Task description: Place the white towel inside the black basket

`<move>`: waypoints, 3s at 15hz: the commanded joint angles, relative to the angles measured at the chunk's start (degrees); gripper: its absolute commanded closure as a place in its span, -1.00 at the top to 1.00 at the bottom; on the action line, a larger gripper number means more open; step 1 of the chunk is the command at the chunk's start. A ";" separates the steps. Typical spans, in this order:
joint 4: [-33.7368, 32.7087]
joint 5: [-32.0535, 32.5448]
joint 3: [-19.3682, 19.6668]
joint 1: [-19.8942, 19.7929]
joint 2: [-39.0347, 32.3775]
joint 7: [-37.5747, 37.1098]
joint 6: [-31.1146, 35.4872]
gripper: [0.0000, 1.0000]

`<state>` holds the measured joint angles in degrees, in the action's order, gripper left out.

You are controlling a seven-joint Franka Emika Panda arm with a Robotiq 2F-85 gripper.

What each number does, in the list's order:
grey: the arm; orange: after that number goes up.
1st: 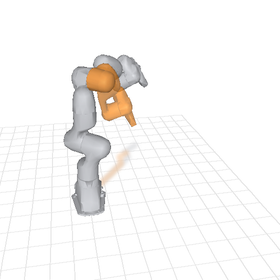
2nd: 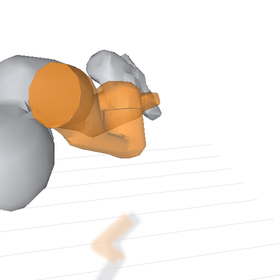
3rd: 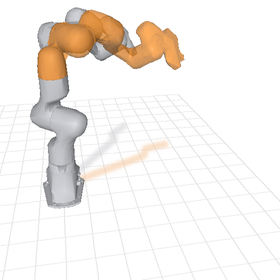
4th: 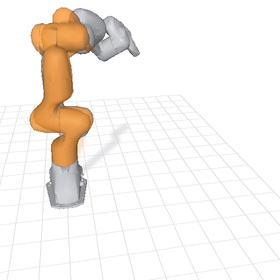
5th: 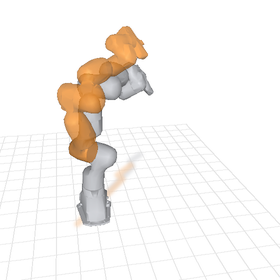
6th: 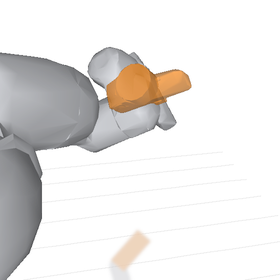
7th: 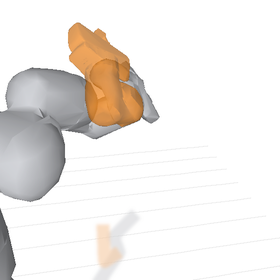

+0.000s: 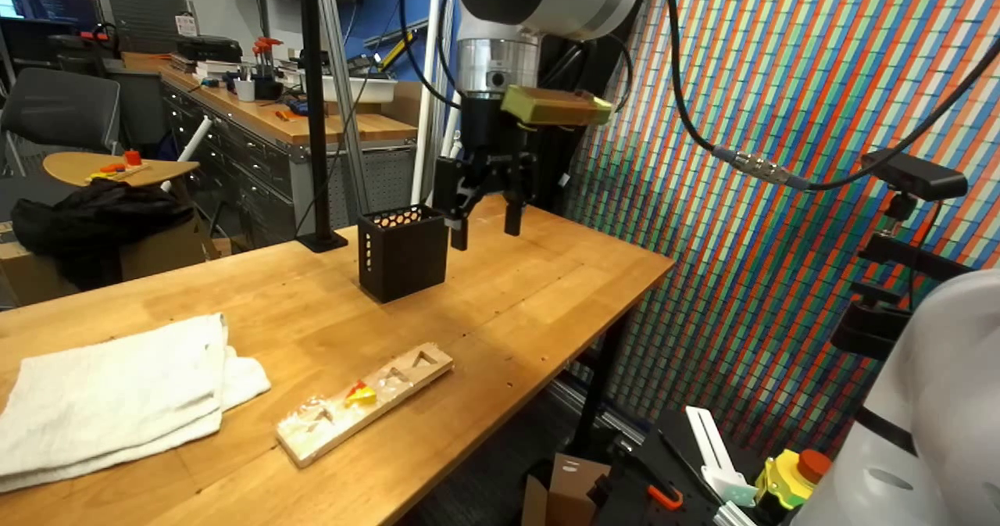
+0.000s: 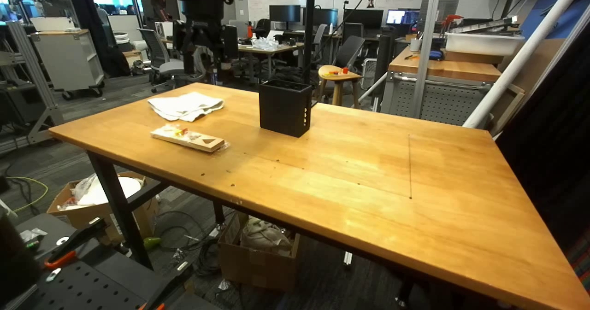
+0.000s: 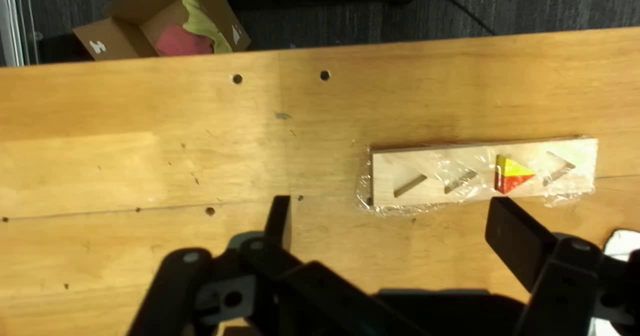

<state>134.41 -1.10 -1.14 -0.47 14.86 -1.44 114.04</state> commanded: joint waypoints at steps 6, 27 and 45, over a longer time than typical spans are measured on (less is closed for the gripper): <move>-9.26 6.75 -8.76 6.02 -11.41 -10.53 11.25 1.00; -48.20 17.18 -6.48 20.09 -49.47 -11.74 8.99 1.00; -69.17 13.57 -4.61 22.16 -69.36 -7.94 1.60 0.03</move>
<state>69.85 14.00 -6.65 21.20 -51.83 -10.86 118.00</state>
